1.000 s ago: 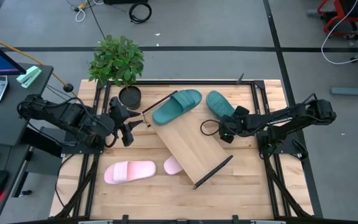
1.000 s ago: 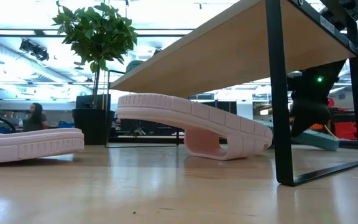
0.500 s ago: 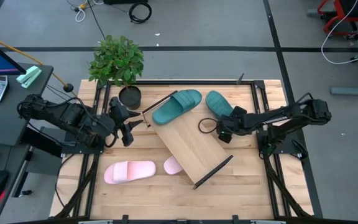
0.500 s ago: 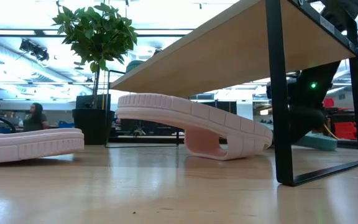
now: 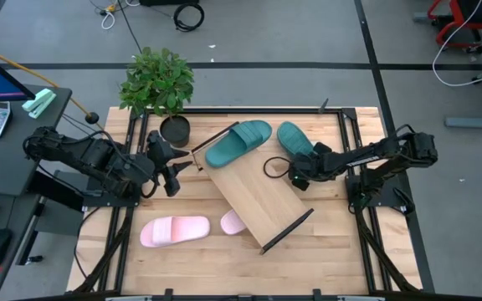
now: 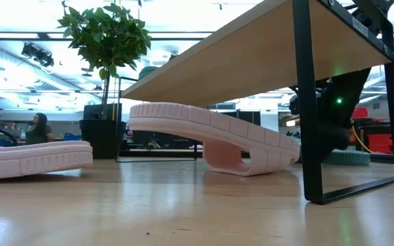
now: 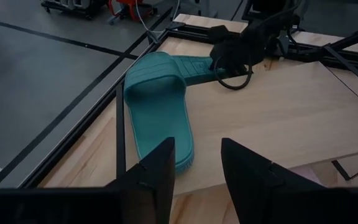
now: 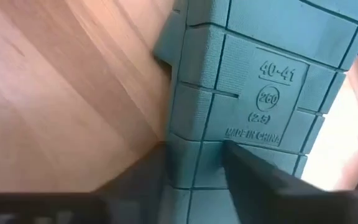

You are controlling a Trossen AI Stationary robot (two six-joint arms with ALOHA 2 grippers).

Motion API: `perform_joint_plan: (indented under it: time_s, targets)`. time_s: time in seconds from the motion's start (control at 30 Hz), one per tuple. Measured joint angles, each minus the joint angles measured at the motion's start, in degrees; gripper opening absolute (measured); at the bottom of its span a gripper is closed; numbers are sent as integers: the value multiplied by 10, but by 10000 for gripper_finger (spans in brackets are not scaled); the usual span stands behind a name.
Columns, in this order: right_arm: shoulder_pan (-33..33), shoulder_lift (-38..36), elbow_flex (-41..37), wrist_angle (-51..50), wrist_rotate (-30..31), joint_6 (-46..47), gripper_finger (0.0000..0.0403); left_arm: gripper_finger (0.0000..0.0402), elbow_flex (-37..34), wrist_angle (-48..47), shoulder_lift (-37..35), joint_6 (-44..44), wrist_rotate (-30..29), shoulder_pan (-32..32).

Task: Pick and place slides into the shelf
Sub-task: Put the green slide on the shelf

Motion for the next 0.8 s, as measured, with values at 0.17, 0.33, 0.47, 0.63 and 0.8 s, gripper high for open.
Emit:
perform_joint_plan:
  time_s: [0.17,0.33,0.47,0.63,0.8]
  targets:
    - [0,-35,-1,-11,-17,-3,33,134,0,0,0,0,0,0]
    - [-1,-91,-2,-39,-43,-2,22,136,0,0,0,0,0,0]
    - [-1,-148,-4,-85,-65,4,16,131,0,0,0,0,0,0]
    - [-1,-217,4,-152,-72,16,11,128,0,0,0,0,0,0]
    - [0,-286,30,-191,-73,57,4,133,0,0,0,0,0,0]
